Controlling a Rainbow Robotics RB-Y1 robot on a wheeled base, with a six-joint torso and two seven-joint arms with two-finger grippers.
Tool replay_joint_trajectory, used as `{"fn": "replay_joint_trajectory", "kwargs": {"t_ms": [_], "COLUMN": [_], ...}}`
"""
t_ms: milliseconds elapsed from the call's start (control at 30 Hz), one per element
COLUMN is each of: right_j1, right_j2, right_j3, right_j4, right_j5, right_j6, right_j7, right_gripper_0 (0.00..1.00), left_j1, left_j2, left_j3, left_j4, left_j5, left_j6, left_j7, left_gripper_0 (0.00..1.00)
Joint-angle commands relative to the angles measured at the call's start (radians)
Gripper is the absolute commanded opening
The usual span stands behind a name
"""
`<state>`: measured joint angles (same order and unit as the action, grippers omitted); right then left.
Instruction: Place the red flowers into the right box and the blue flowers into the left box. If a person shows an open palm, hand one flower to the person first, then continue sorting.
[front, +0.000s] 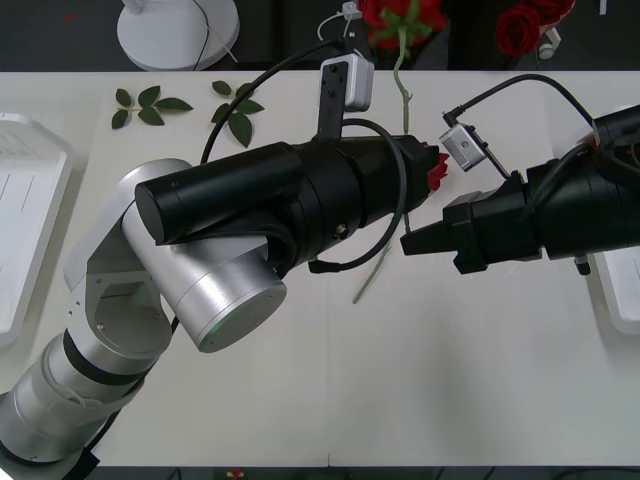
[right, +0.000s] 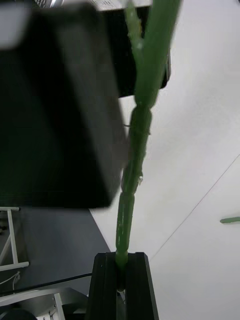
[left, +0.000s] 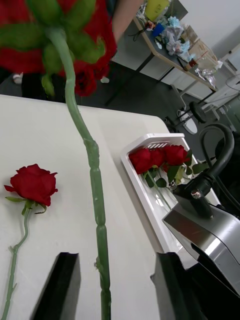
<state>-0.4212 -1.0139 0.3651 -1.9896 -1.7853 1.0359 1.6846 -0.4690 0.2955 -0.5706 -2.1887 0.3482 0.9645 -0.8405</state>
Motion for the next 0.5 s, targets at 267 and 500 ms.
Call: {"fn": "replay_joint_trajectory", "kwargs": {"t_ms": [267, 500], "right_j1": [-0.010, -0.041], "right_j2": [0.014, -0.011], "right_j3": [0.006, 0.005], "right_j4": [-0.034, -0.012], "right_j5": [0.034, 0.098], "right_j6": [-0.010, 0.062], "right_j7": [-0.048, -0.066], "right_gripper_0": [0.00, 0.00], "left_j1": [-0.020, -0.020], "left_j2": [-0.026, -0.026], "left_j3": [-0.011, -0.011], "left_j4": [-0.020, -0.020], "left_j5": [-0.009, -0.009], "left_j6": [-0.015, -0.015], "left_j7": [-0.002, -0.002], "left_gripper_0": [1.00, 1.00]}}
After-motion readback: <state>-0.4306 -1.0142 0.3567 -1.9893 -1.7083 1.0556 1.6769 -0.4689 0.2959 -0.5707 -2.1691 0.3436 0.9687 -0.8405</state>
